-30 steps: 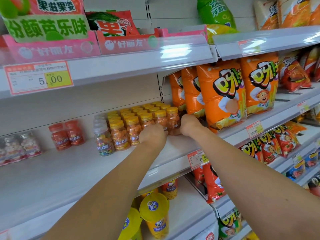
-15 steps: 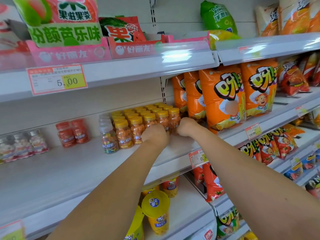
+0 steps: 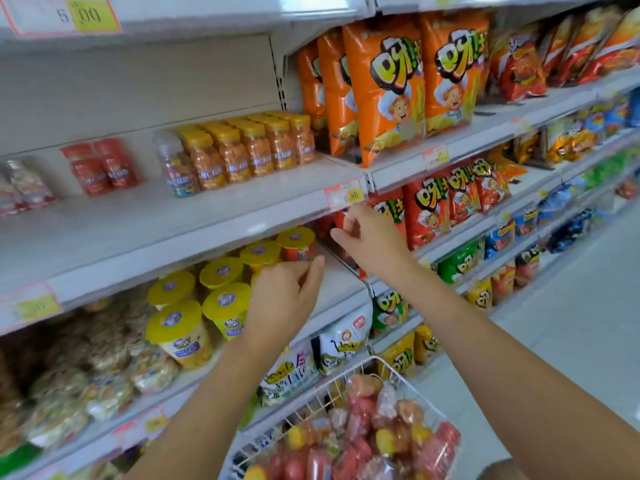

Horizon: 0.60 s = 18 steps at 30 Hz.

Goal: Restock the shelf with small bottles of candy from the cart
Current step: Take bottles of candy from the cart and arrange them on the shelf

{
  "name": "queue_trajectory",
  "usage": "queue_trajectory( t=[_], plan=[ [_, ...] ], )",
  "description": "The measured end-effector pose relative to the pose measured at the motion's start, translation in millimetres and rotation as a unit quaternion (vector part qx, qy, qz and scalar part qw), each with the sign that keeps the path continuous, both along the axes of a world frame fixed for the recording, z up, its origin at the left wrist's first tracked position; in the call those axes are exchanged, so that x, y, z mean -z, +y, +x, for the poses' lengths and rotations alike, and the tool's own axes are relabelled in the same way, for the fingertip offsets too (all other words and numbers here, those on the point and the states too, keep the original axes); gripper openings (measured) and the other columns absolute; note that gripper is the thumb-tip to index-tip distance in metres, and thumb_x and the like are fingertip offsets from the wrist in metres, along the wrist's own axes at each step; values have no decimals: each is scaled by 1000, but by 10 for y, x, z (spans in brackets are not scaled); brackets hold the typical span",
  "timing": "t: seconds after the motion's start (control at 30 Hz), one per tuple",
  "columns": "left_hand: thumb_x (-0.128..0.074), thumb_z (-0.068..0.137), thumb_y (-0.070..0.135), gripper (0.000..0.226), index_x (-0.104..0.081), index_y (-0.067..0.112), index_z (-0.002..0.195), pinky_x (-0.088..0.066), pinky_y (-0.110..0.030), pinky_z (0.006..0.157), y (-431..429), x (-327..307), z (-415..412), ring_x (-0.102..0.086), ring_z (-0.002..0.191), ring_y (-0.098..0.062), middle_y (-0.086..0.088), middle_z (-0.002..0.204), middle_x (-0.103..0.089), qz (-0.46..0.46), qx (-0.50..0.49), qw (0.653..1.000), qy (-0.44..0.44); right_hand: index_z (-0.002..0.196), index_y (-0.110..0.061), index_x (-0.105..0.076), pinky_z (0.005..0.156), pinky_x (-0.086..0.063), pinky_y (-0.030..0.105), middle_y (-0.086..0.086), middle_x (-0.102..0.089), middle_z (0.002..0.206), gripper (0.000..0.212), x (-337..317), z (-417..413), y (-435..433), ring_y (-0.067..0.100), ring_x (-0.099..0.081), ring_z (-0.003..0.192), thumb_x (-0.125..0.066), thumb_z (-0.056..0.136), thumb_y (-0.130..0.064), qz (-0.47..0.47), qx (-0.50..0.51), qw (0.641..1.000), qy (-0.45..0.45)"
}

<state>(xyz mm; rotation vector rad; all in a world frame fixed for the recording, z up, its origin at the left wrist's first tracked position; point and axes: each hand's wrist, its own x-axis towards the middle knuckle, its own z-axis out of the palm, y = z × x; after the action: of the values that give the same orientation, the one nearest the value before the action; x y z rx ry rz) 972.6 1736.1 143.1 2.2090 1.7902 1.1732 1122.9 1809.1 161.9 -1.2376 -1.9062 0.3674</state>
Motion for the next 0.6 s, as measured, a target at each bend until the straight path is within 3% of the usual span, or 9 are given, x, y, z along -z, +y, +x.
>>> queue_trajectory(
  t=[0.07, 0.2, 0.33, 0.4, 0.47, 0.53, 0.6],
  plan=[
    [-38, 93, 52, 61, -40, 7, 51, -29, -37, 49, -167, 406, 36, -41, 45, -25, -11, 45, -41, -83, -1, 996, -14, 81, -9, -48, 56, -32, 24, 1, -50, 73, 22, 449, 159, -159, 15, -45, 66, -61, 91, -25, -86, 4, 996, -8],
    [-52, 94, 36, 45, -43, 14, 56, -34, -30, 54, -399, 1231, 107, -40, 48, -15, 0, 51, -41, -247, -16, 968, -52, 96, -12, -47, 71, -43, 34, 3, -54, 90, 21, 1371, 444, -412, 20, -51, 80, -58, 93, -29, -266, 22, 958, -107],
    [-56, 90, 26, 6, -57, 20, 87, -50, -13, 54, -554, 2122, 69, -59, 67, -9, 3, 87, -60, -403, -69, 910, -68, 130, -4, -41, 81, -46, 33, 11, -51, 118, 49, 2068, 641, -727, 28, -54, 104, -59, 92, -30, -372, 38, 912, -168],
    [-55, 89, 27, 27, -56, 15, 114, -56, -29, 75, -658, 2472, 5, -63, 93, -23, -8, 113, -58, -444, -120, 886, -54, 142, -9, -32, 97, -43, 37, 15, -43, 135, 59, 2336, 695, -854, 33, -46, 123, -58, 93, -28, -391, 33, 898, -198],
    [-56, 90, 24, 37, -54, 8, 123, -52, -34, 79, -806, 2707, -65, -61, 103, -30, -15, 119, -58, -463, -160, 871, -41, 148, -16, -24, 101, -42, 39, 15, -39, 137, 66, 2566, 720, -931, 35, -40, 129, -57, 93, -28, -410, 29, 883, -226],
    [-55, 89, 22, 36, -56, 8, 123, -52, -35, 86, -958, 2893, -102, -59, 107, -27, -15, 129, -54, -462, -172, 870, -10, 150, -26, -20, 91, -47, 36, 17, -41, 132, 69, 2748, 732, -972, 34, -48, 119, -56, 91, -28, -422, 41, 877, -228],
    [-57, 90, 27, 43, -50, 17, 132, -46, -39, 98, -1099, 3067, -90, -51, 120, -30, -12, 148, -32, -456, -188, 870, -8, 149, -33, -17, 78, -45, 32, 16, -41, 131, 67, 2858, 739, -982, 32, -56, 110, -54, 93, -31, -420, 63, 876, -229]
  ],
)
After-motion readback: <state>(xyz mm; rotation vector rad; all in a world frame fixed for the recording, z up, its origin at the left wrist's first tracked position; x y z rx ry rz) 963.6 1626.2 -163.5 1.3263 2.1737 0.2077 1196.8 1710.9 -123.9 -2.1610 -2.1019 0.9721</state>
